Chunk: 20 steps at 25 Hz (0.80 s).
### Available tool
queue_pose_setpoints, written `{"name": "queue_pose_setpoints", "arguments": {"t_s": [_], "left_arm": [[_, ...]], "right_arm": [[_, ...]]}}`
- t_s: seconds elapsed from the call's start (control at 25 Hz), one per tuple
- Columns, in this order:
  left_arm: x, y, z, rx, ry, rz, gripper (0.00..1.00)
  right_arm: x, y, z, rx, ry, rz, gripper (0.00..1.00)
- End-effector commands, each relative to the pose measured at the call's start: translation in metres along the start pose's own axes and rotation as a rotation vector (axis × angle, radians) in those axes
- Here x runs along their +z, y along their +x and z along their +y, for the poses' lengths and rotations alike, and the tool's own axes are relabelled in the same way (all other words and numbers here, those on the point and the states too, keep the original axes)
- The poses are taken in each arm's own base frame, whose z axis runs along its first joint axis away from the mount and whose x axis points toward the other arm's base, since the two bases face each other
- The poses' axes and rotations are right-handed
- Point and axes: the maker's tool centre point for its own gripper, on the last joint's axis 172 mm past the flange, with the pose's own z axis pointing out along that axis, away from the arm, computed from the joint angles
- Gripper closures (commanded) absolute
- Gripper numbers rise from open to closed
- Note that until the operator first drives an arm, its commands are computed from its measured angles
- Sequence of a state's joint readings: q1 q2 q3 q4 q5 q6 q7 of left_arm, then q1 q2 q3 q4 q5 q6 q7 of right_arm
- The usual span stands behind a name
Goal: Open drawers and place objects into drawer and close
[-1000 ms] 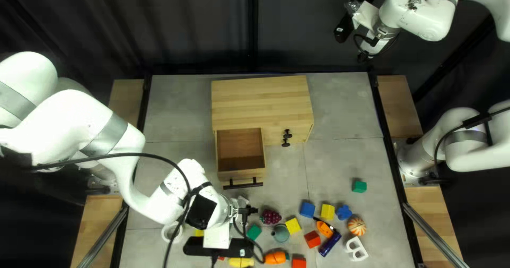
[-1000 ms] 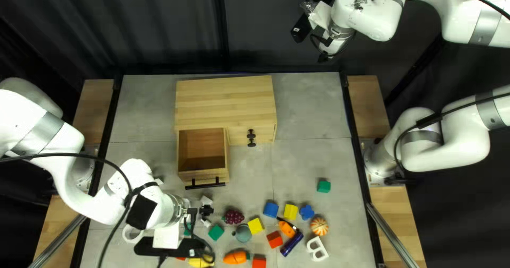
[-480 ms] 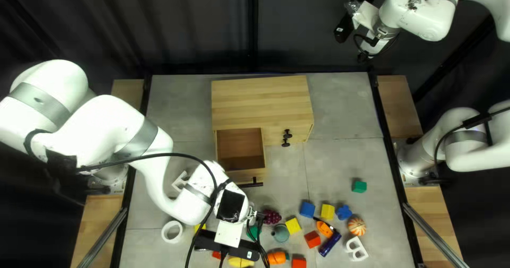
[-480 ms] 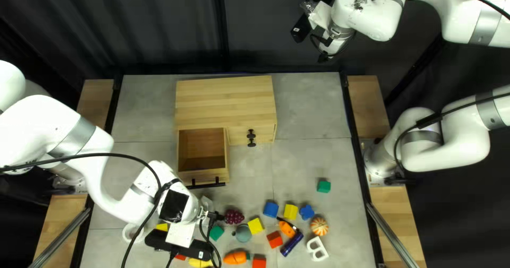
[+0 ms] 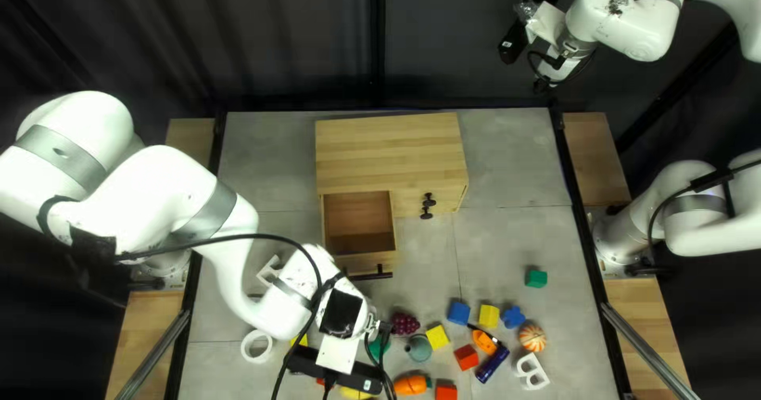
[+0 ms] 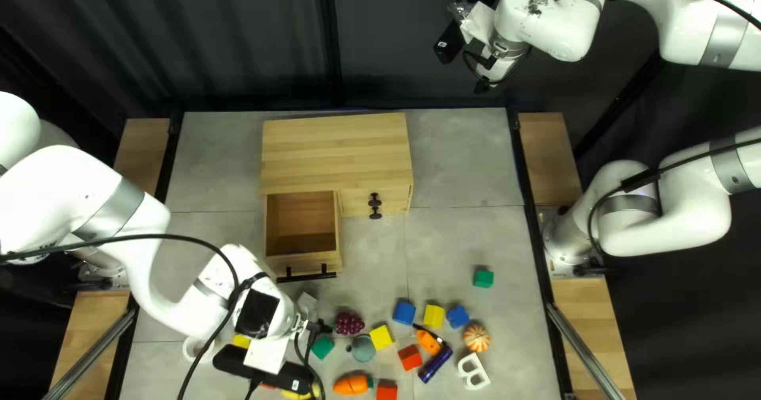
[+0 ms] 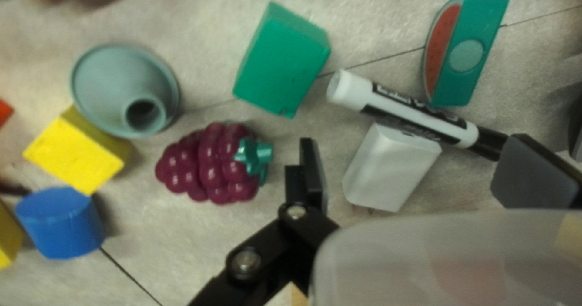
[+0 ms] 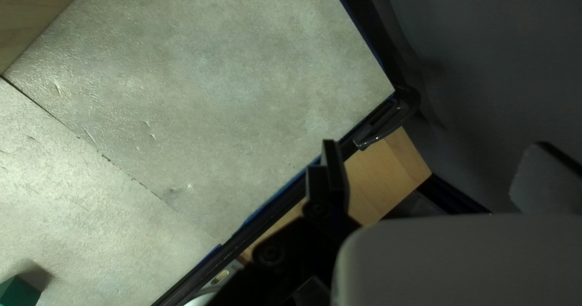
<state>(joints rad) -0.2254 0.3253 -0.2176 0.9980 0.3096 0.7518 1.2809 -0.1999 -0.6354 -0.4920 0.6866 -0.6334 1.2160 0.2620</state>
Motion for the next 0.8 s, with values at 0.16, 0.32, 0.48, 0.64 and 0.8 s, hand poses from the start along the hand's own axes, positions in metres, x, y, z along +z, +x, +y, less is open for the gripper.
{"name": "queue_pose_setpoints", "arguments": {"t_s": [0.16, 0.32, 0.48, 0.64, 0.8], "left_arm": [[0.012, -0.016, 0.004, 0.029, -0.006, -0.011, 0.0], [0.014, -0.025, 0.007, 0.03, -0.013, -0.019, 0.0], [0.014, -0.025, 0.01, 0.032, -0.013, -0.026, 0.0], [0.016, -0.024, 0.011, 0.037, -0.01, -0.039, 0.02], [0.017, -0.021, 0.011, 0.044, -0.01, -0.054, 0.02]], "right_arm": [[0.0, 0.0, 0.0, 0.0, 0.0, 0.0, 0.0], [0.0, 0.0, 0.0, 0.0, 0.0, 0.0, 0.0], [0.0, 0.0, 0.0, 0.0, 0.0, 0.0, 0.0], [0.0, 0.0, 0.0, 0.0, 0.0, 0.0, 0.0], [0.0, 0.0, 0.0, 0.0, 0.0, 0.0, 0.0]]}}
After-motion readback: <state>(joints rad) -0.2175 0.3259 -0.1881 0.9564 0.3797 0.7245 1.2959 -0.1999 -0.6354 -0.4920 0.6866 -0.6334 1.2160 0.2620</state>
